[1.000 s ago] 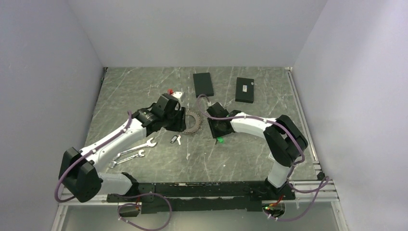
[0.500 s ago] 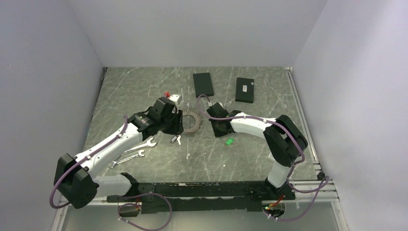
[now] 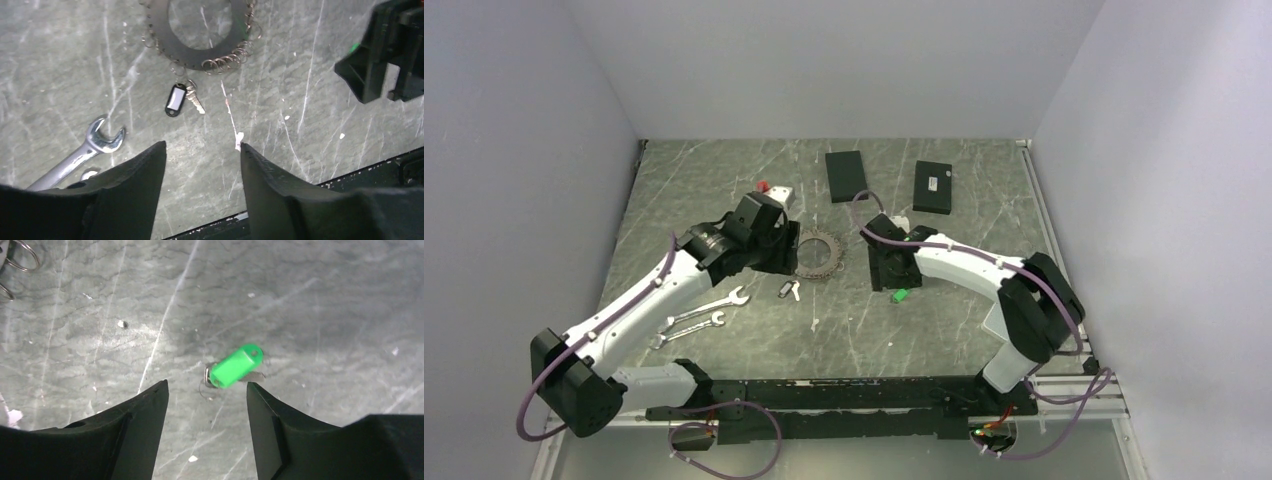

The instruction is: Put the keys on the keyring

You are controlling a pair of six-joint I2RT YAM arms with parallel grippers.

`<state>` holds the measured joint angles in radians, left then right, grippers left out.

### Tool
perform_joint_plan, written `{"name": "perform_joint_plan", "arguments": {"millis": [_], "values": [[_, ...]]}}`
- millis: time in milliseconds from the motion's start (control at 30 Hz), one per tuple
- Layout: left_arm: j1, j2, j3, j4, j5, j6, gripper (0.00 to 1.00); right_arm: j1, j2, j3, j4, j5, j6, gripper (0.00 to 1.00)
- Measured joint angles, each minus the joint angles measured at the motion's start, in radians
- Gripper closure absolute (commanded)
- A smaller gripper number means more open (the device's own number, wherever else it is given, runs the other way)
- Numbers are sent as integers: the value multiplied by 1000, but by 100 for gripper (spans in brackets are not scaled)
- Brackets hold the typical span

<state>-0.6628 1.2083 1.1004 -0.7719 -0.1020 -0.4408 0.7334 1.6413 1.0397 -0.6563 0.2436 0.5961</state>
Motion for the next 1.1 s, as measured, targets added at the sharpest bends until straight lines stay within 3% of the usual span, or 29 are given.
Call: {"name": "perform_joint_plan", "arguments": {"millis": [133, 500, 667, 1100], "values": [[0, -33, 23, -62, -57, 16, 35, 3, -63, 0, -59, 44, 85, 52], [-23, -98, -30, -139, -99, 21, 36, 2, -50, 0, -122, 71, 324, 52], [-38, -102, -30, -140, -111, 21, 36, 0, -16, 0, -122, 68, 407, 62], [-62, -118, -30, -154, -140, 21, 37, -15, 17, -35, -106, 66, 489, 68]]}}
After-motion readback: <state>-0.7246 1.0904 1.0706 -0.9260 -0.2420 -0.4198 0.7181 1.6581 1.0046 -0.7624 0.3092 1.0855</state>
